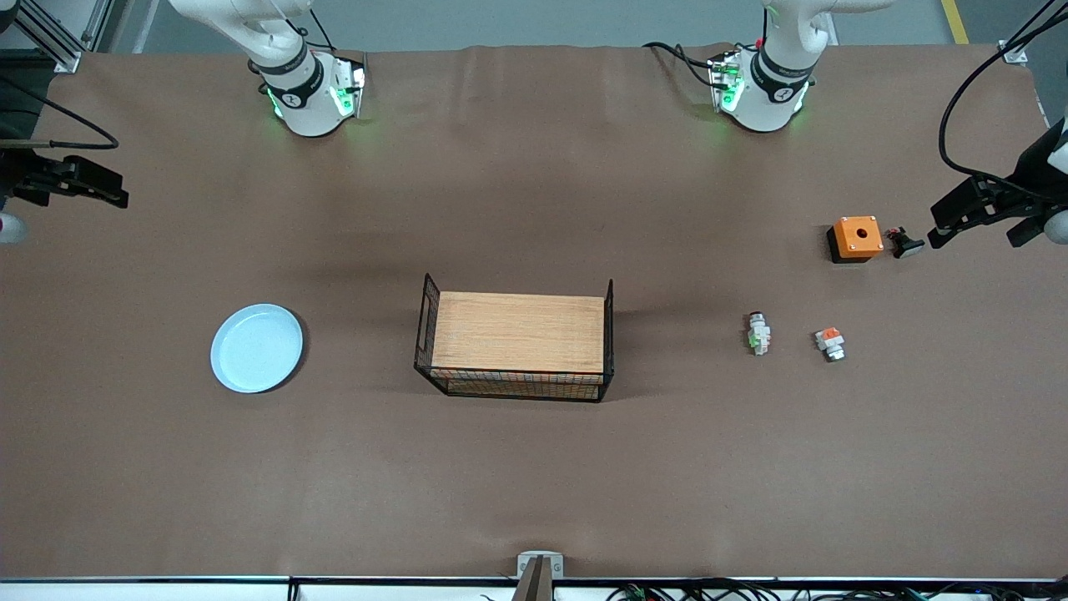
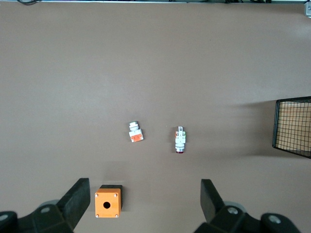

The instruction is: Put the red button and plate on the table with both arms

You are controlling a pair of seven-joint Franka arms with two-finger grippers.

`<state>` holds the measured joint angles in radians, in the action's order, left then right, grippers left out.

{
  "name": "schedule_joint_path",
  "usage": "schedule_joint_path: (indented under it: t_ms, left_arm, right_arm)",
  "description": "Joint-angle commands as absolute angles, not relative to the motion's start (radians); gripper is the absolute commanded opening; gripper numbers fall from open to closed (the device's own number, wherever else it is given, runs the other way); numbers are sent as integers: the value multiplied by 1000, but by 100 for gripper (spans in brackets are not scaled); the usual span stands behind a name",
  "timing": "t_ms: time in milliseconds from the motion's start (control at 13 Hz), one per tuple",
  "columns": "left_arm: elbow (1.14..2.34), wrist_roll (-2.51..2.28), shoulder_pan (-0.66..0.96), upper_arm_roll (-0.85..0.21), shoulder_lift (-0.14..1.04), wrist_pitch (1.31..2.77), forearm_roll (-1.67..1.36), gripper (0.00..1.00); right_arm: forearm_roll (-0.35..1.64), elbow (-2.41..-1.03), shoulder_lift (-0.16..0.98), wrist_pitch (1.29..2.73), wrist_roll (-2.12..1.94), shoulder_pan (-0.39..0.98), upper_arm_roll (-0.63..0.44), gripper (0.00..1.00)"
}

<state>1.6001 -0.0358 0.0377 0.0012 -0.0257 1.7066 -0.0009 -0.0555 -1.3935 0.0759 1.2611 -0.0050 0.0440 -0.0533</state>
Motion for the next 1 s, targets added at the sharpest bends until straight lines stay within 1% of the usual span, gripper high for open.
schedule_joint_path:
  t_ms: [0, 154, 309, 386, 540, 618, 926]
  left_arm:
    - [1589, -40, 29, -5, -31, 1687, -9, 100]
    - [1589, -40, 29, -5, -31, 1687, -9, 100]
    - [1589, -41, 28, -5, -31, 1686, -9, 100]
    - [1589, -41, 28, -5, -31, 1687, -9, 100]
    - [1591, -43, 28, -5, -31, 1686, -9, 100]
    - [1591, -43, 28, -5, -31, 1686, -9, 100]
    - [1591, -44, 28, -5, -31, 1687, -9, 100]
  right_arm:
    - [-43, -1402, 37, 1247, 3, 35, -45, 100]
    - [-41, -1426, 17, 1238, 2, 34, -44, 100]
    - [-19, -1501, -30, 1267, 2, 11, -49, 100]
    - [1, -1549, -67, 1296, 2, 5, -49, 100]
    - [2, -1667, -154, 1408, 0, 0, -48, 100]
    - [0, -1689, -170, 1428, -2, -2, -46, 100]
    - [-6, -1686, -173, 1474, -3, -3, -43, 100]
